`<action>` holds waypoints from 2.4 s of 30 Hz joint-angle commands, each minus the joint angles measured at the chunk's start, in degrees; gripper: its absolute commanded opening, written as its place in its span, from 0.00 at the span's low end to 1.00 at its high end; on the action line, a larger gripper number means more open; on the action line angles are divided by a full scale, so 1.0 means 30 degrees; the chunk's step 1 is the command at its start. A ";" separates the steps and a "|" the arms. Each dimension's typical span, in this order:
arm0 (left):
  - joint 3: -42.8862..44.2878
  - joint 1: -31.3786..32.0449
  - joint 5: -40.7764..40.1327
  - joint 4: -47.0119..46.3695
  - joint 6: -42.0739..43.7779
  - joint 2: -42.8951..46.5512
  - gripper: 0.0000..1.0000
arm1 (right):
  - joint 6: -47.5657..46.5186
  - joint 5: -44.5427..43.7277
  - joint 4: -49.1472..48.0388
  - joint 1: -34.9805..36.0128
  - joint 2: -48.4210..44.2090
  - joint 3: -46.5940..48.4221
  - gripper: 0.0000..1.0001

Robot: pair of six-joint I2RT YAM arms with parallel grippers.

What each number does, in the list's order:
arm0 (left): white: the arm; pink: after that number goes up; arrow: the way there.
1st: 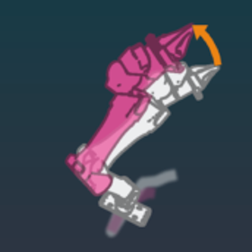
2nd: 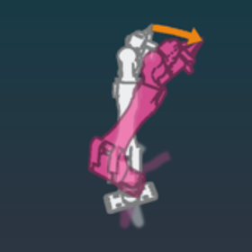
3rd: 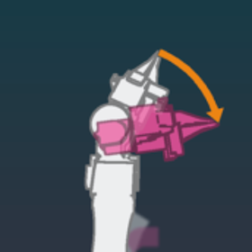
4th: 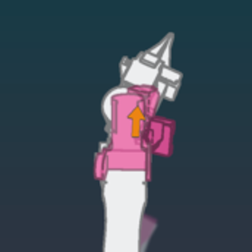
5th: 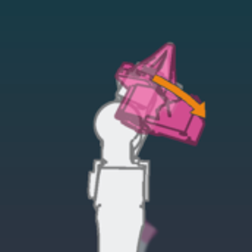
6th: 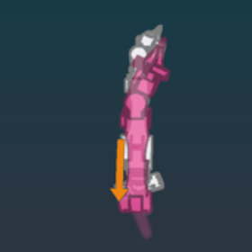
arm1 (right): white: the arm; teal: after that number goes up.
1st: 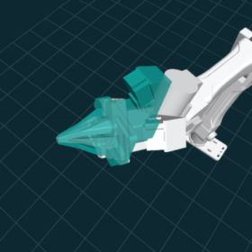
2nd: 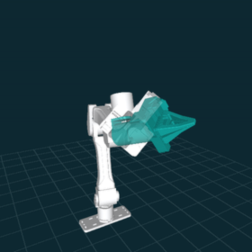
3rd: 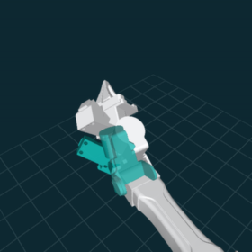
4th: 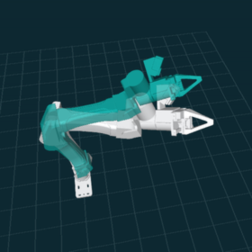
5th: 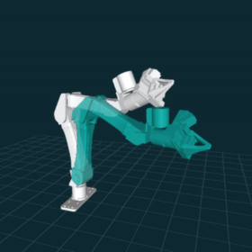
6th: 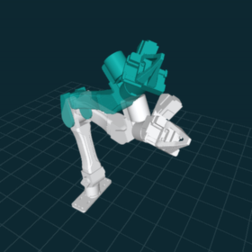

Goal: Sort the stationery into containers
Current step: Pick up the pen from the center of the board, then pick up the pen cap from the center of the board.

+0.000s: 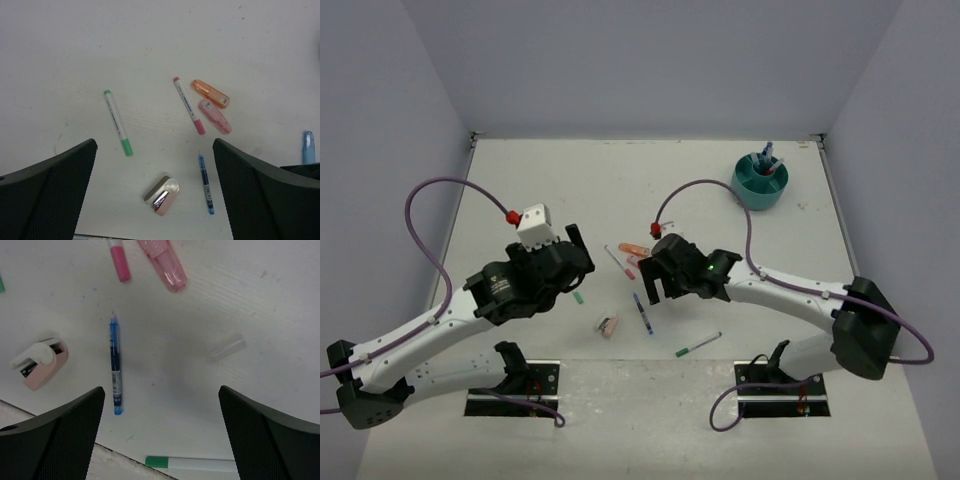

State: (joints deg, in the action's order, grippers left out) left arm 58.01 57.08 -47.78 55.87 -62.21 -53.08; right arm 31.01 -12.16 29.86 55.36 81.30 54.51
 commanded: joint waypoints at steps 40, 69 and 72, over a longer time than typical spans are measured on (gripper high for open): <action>-0.1434 0.0013 0.1066 -0.2231 0.6165 0.0943 1.00 | 0.2403 -0.0595 0.3115 0.2640 0.6250 0.4111 0.00; 1.0663 0.0135 1.4463 -0.8299 1.3179 -2.1571 0.45 | -0.2373 -0.0474 0.3310 -1.1012 -0.9724 0.0432 0.00; 1.0720 0.0163 1.4434 -0.8004 1.3244 -2.1991 0.44 | -0.2492 -0.0217 0.3182 -1.1012 -0.9678 0.0432 0.00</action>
State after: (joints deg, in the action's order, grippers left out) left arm 87.56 57.17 -6.08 30.95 -24.42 -117.52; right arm 25.14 -15.51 40.30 22.44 52.02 55.75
